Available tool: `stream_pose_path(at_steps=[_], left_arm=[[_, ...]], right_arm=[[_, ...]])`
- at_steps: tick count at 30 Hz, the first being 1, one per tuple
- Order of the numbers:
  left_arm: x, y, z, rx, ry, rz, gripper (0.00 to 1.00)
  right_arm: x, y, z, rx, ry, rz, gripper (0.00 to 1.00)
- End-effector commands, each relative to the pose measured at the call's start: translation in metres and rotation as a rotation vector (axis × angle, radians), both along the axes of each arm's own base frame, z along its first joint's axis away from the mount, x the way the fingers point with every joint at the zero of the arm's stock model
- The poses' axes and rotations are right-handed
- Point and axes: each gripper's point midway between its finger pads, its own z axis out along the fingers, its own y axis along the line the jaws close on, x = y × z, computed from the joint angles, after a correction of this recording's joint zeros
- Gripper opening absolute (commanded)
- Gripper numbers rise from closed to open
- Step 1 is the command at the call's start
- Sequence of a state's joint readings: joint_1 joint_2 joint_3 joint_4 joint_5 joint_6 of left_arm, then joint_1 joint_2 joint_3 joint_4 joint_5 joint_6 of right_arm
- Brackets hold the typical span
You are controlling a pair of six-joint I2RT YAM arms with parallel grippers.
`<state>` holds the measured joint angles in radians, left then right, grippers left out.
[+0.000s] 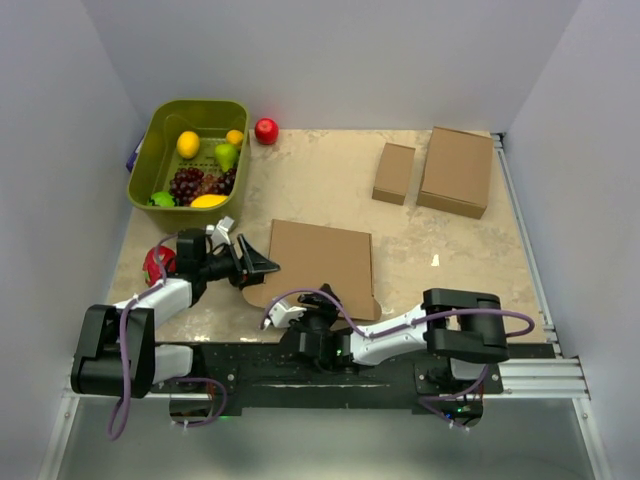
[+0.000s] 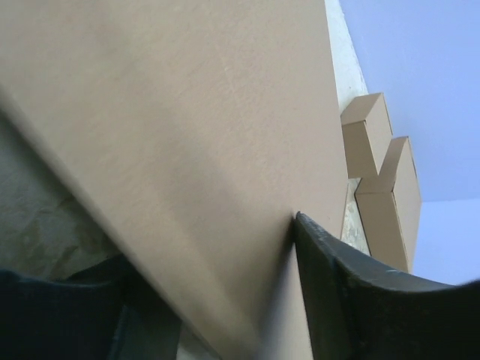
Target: Fold the paper box
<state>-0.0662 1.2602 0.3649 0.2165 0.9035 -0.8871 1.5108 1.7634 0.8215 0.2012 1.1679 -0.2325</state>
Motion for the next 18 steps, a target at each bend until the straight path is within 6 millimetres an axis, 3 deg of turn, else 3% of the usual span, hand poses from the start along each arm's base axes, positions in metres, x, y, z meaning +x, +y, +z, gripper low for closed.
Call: stream_pose_path(at_steps=[1,4,6,7,10,12,14,18], left_arm=[[0.001,-0.005,0.021,-0.052,-0.04,-0.05,0.07],[0.002,-0.005,0.023,-0.053,-0.05,-0.054,0.14],[0.004,-0.005,0.027,-0.052,-0.082,-0.053,0.27],[0.007,-0.004,0.029,-0.046,-0.102,-0.045,0.4],[0.011,-0.002,0.035,-0.03,-0.167,-0.028,0.6],[0.006,-0.003,0.033,-0.058,-0.151,-0.019,0.6],[0.005,-0.005,0.041,-0.106,-0.164,-0.004,0.52],[-0.003,-0.008,0.043,-0.162,-0.136,-0.008,0.34]], right_arm=[[0.01,0.001,0.002,0.042,-0.016,-0.026,0.46],[0.007,0.007,0.003,0.052,0.013,0.013,0.38],[0.006,0.006,0.004,0.061,0.038,0.024,0.33],[0.005,0.005,0.003,0.057,0.054,0.021,0.31],[0.005,0.0,0.003,0.056,0.089,0.021,0.27],[0.005,-0.002,0.003,0.044,0.094,0.023,0.27],[0.005,-0.002,0.001,0.033,0.094,0.016,0.31],[0.007,0.0,0.002,0.028,0.079,0.002,0.58]])
